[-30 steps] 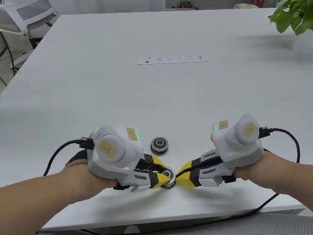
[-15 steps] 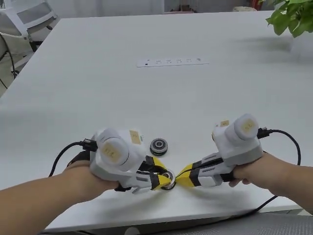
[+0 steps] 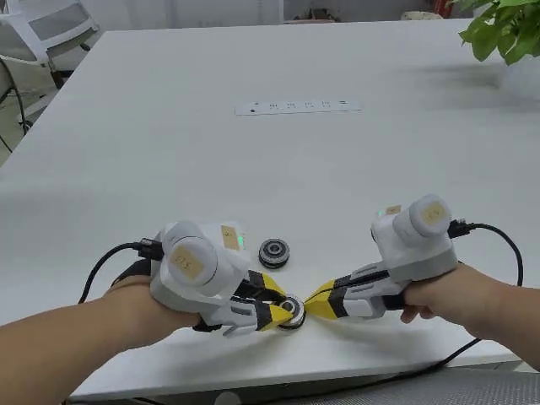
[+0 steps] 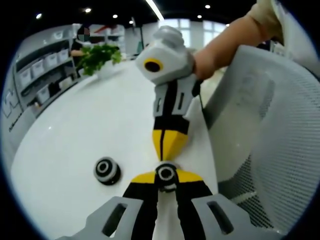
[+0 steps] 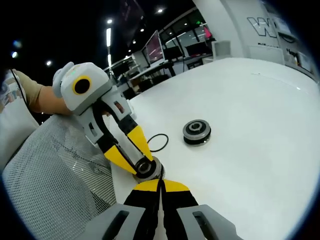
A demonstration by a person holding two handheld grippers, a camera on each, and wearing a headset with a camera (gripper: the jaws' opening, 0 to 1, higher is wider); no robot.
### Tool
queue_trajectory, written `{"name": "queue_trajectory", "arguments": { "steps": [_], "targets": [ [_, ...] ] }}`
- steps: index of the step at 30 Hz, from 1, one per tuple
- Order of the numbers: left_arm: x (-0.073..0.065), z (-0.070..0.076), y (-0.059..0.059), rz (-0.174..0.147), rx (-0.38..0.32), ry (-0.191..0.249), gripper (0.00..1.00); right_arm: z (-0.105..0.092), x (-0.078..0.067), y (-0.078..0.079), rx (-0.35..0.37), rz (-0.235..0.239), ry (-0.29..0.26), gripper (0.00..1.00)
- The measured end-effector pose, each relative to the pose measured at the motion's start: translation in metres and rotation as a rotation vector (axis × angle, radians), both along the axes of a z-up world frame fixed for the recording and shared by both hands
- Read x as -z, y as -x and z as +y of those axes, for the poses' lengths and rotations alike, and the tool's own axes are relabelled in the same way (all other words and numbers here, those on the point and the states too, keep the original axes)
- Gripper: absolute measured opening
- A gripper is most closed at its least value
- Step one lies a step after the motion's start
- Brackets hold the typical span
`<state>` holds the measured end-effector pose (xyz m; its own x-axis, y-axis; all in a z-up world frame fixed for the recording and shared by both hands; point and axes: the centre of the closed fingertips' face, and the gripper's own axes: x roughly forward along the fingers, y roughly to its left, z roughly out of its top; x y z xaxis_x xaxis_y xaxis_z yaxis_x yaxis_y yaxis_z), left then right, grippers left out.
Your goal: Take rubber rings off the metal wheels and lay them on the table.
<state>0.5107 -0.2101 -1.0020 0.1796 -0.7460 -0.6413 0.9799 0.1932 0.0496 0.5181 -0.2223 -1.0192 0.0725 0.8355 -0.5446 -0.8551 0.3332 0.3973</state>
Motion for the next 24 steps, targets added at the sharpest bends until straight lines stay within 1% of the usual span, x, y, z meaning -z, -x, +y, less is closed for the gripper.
{"name": "queue_trajectory", "arguments": {
  "steps": [5, 6, 7, 10, 14, 17, 21, 24],
  "targets": [
    [0.000, 0.000, -0.001, -0.008, 0.000, -0.003, 0.13, -0.001, -0.005, -0.002, 0.033, 0.031, -0.038, 0.00],
    [0.000, 0.000, -0.001, -0.007, 0.000, -0.004, 0.13, 0.001, -0.009, -0.005, 0.057, 0.034, -0.068, 0.00],
    [0.000, 0.000, -0.001, -0.008, -0.001, -0.003, 0.13, 0.001, -0.012, -0.005, 0.071, 0.061, -0.088, 0.00],
    [0.000, 0.000, -0.002, -0.009, -0.005, -0.002, 0.13, 0.001, -0.012, -0.005, 0.067, 0.057, -0.087, 0.00],
    [0.000, -0.001, -0.002, -0.014, -0.010, -0.004, 0.12, 0.001, -0.014, -0.005, 0.089, 0.092, -0.115, 0.00],
    [0.000, -0.002, -0.003, -0.011, -0.018, -0.003, 0.12, 0.003, -0.016, -0.002, 0.095, 0.103, -0.125, 0.00],
    [0.000, -0.002, -0.003, -0.009, -0.024, -0.004, 0.12, 0.006, -0.019, 0.001, 0.093, 0.110, -0.132, 0.00],
    [0.000, -0.002, -0.003, -0.007, -0.026, -0.006, 0.12, 0.010, -0.022, 0.005, 0.078, 0.105, -0.135, 0.00]
  ]
}}
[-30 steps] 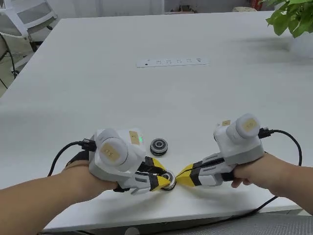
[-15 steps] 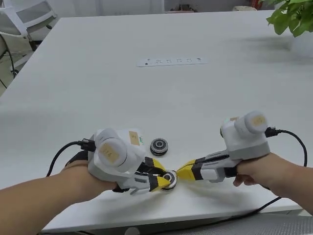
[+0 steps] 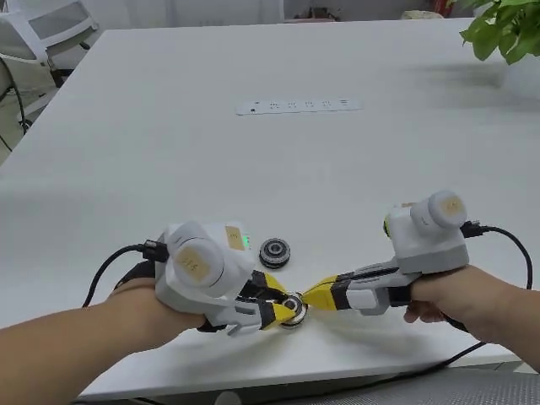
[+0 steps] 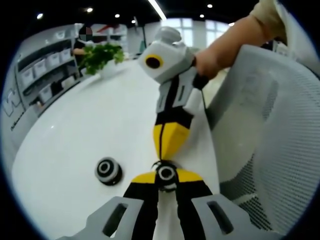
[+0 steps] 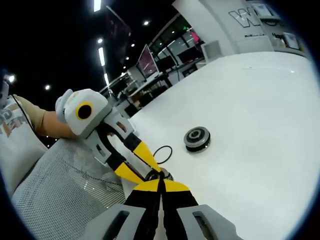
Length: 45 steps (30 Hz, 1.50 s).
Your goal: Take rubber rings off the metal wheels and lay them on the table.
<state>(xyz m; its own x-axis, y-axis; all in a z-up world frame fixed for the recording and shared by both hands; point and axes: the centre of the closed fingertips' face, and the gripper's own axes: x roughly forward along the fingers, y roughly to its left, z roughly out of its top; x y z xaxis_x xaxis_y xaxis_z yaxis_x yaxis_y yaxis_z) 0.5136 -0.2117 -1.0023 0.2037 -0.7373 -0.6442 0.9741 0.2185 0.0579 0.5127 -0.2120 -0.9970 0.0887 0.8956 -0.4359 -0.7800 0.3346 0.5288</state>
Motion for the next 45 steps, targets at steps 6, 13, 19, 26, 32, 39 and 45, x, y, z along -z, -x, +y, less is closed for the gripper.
{"name": "queue_trajectory", "arguments": {
  "steps": [6, 13, 19, 26, 32, 39, 45],
  "targets": [
    [0.000, 0.000, 0.000, 0.000, -0.002, 0.001, 0.12, 0.001, 0.000, 0.000, -0.019, 0.008, -0.006, 0.00],
    [0.000, 0.000, 0.000, 0.000, -0.002, 0.003, 0.12, 0.003, 0.001, 0.000, -0.027, 0.012, -0.010, 0.00],
    [0.000, 0.000, 0.000, -0.001, 0.000, 0.005, 0.12, 0.008, -0.003, 0.005, -0.052, 0.024, -0.040, 0.00],
    [0.000, -0.001, 0.000, -0.001, -0.004, 0.013, 0.12, 0.010, -0.005, 0.007, -0.065, 0.015, -0.049, 0.00],
    [0.000, -0.001, -0.001, 0.005, -0.019, 0.021, 0.13, 0.006, -0.003, 0.003, -0.060, -0.023, -0.028, 0.00],
    [-0.001, -0.002, -0.001, 0.012, -0.016, 0.024, 0.14, 0.005, -0.001, 0.000, -0.066, -0.042, -0.017, 0.00],
    [-0.002, 0.000, 0.000, 0.019, -0.006, 0.015, 0.17, 0.005, -0.003, -0.001, -0.069, -0.045, -0.024, 0.00]
  ]
}}
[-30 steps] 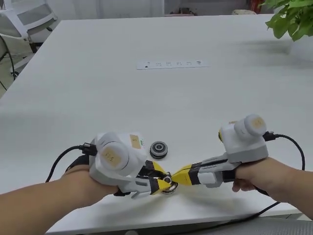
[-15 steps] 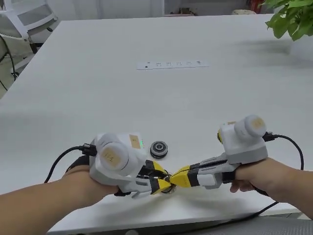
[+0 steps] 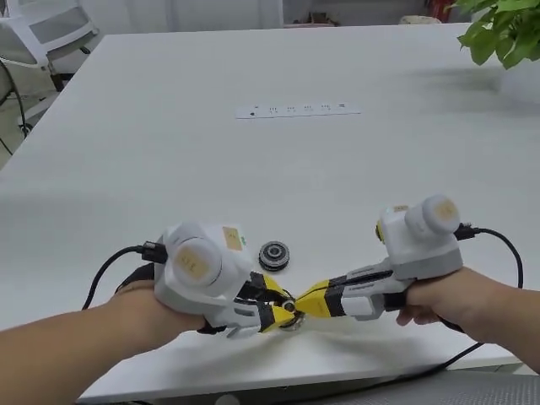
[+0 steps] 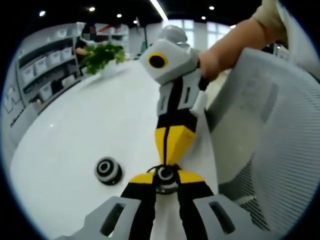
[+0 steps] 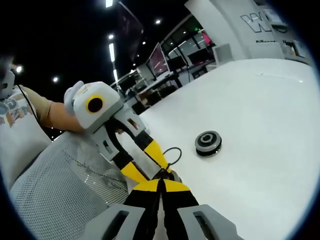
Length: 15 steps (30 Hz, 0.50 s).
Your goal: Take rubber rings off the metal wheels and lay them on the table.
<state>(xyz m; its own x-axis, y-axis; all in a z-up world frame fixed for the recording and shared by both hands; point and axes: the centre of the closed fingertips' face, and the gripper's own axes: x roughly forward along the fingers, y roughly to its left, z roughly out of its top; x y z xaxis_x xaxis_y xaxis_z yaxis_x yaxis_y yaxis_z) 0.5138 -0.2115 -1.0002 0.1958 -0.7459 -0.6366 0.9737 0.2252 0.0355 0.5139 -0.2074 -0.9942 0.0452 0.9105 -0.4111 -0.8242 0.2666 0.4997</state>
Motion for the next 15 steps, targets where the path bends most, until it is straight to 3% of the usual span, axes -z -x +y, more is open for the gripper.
{"name": "queue_trajectory", "arguments": {
  "steps": [7, 15],
  "targets": [
    [-0.007, 0.003, 0.006, 0.019, 0.024, 0.009, 0.23, 0.000, -0.004, 0.000, -0.001, -0.004, -0.009, 0.00],
    [-0.027, 0.007, 0.007, 0.024, 0.004, 0.060, 0.31, 0.003, -0.013, 0.003, -0.005, -0.012, -0.025, 0.00]
  ]
}}
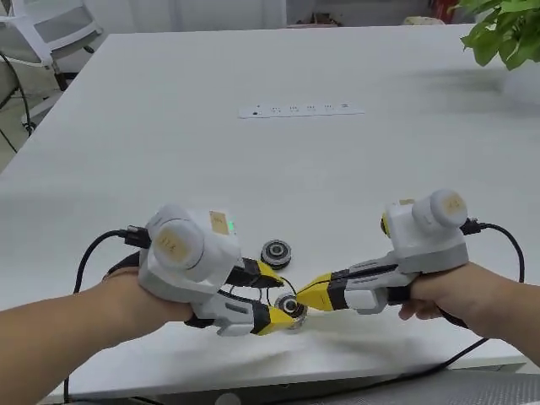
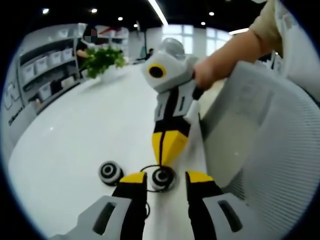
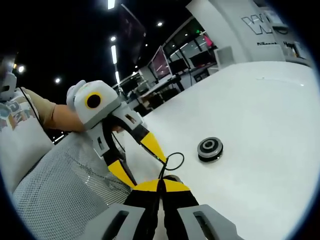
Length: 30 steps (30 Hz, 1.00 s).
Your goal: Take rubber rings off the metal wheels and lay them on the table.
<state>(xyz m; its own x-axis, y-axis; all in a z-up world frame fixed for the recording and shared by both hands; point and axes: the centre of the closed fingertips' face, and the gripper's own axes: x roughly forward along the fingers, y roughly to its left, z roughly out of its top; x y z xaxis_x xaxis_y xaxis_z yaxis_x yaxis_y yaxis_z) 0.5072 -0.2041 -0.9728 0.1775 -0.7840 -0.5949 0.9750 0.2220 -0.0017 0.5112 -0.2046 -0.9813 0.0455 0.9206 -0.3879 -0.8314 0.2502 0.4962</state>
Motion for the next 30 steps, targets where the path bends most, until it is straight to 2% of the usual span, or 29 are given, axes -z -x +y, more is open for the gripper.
{"name": "queue_trajectory", "arguments": {
  "steps": [4, 9, 17, 18, 23, 30],
  "targets": [
    [-0.010, 0.005, -0.001, -0.007, -0.017, 0.022, 0.36, 0.003, -0.007, 0.003, -0.007, -0.006, -0.005, 0.00],
    [-0.021, 0.015, -0.004, -0.002, -0.049, 0.054, 0.42, 0.007, -0.015, 0.003, -0.014, -0.013, -0.013, 0.00],
    [-0.033, 0.036, -0.005, -0.018, -0.089, 0.076, 0.50, 0.016, -0.025, 0.001, -0.026, -0.027, -0.016, 0.00],
    [-0.035, 0.039, -0.007, -0.028, -0.101, 0.079, 0.51, 0.017, -0.026, 0.000, -0.028, -0.029, -0.017, 0.00],
    [-0.047, 0.051, -0.013, -0.039, -0.149, 0.110, 0.55, 0.026, -0.029, -0.002, -0.037, -0.034, -0.021, 0.00],
    [-0.049, 0.064, -0.011, -0.044, -0.182, 0.118, 0.61, 0.036, -0.029, -0.005, -0.046, -0.039, -0.011, 0.00]
  ]
}}
